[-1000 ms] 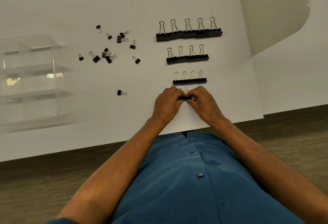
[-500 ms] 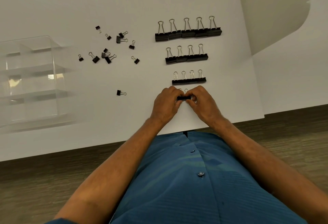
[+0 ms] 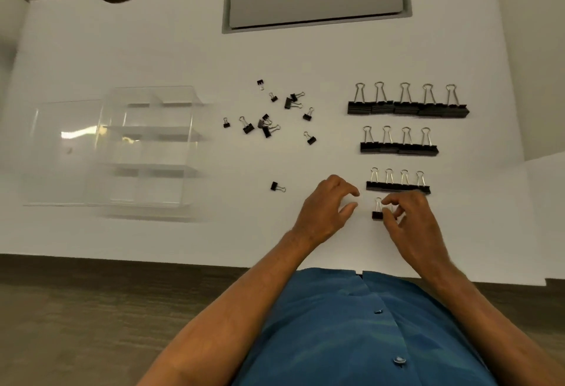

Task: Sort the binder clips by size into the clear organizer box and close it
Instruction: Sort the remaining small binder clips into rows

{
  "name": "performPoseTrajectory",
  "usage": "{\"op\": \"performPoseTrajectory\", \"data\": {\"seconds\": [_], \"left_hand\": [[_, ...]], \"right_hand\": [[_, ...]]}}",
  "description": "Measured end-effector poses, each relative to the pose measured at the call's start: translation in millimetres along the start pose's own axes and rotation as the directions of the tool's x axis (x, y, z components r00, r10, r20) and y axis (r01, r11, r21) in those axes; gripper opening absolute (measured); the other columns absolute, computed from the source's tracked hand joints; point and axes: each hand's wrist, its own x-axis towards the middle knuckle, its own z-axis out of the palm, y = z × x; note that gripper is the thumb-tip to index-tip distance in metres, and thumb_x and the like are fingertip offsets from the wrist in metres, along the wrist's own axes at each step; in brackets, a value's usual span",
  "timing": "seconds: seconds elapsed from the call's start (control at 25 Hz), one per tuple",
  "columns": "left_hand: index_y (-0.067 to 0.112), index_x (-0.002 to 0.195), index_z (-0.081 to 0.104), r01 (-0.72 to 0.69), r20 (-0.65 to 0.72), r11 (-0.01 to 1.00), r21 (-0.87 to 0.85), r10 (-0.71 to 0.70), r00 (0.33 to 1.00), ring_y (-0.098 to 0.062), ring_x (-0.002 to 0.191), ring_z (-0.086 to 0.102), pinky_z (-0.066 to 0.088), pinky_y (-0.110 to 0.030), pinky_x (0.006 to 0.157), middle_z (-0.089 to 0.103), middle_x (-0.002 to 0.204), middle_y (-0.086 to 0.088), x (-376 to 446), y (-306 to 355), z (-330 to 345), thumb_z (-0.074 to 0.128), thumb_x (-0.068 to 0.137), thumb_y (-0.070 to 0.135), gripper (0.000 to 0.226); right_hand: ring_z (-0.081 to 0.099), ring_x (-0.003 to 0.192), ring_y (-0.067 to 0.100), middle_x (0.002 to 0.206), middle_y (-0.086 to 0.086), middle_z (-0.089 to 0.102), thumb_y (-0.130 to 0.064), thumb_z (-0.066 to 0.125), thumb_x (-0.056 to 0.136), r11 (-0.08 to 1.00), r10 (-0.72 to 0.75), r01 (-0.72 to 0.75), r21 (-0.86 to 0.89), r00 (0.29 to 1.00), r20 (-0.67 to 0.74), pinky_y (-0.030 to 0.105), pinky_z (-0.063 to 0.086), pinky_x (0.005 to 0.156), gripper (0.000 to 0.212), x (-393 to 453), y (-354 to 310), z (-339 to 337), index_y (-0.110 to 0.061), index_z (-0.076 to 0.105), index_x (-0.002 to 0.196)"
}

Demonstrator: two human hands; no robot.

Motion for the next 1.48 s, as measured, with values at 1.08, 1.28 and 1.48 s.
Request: {"op": "performPoseTrajectory", "data": {"seconds": [1.08,1.28,1.48], "left_hand": [[0.014,0.110,0.062,0.266,-0.233,0.955,0.133,-0.230,0.945,-0.019,0.098,0.052,0.048,-0.031,0.084,0.057,0.106,-0.005,69.0,-174.2,-161.6,0.063,0.094,0.014,0.017],[0.015,0.109,0.063,0.255,-0.243,0.964,0.078,-0.230,0.942,-0.017,0.098,0.050,0.045,-0.026,0.083,0.057,0.105,-0.003,65.8,-177.5,-159.1,0.065,0.093,0.015,0.017],[0.015,0.108,0.064,0.254,-0.274,0.966,0.038,-0.235,0.933,-0.019,0.097,0.050,0.047,-0.028,0.083,0.057,0.104,-0.003,65.9,-179.9,-156.2,0.066,0.092,0.015,0.016]], "right_hand": [[0.051,0.109,0.021,0.121,0.003,0.055,-0.021,0.065,0.096,0.965,-0.141,0.181,-0.190,0.968,0.207,0.037,0.053,0.082,0.035,165.8,-165.3,170.9,-0.015,0.058,0.130],[0.056,0.091,0.019,0.102,-0.002,0.058,-0.017,0.060,0.095,0.954,-0.109,0.153,-0.258,0.978,0.176,0.035,0.051,0.070,0.015,167.4,-161.1,165.4,-0.017,0.061,0.110],[0.058,0.085,0.017,0.101,0.000,0.059,-0.016,0.059,0.093,0.947,-0.045,0.092,-0.307,0.986,0.158,0.035,0.053,0.069,0.021,179.9,-163.7,153.6,-0.017,0.068,0.112]]}}
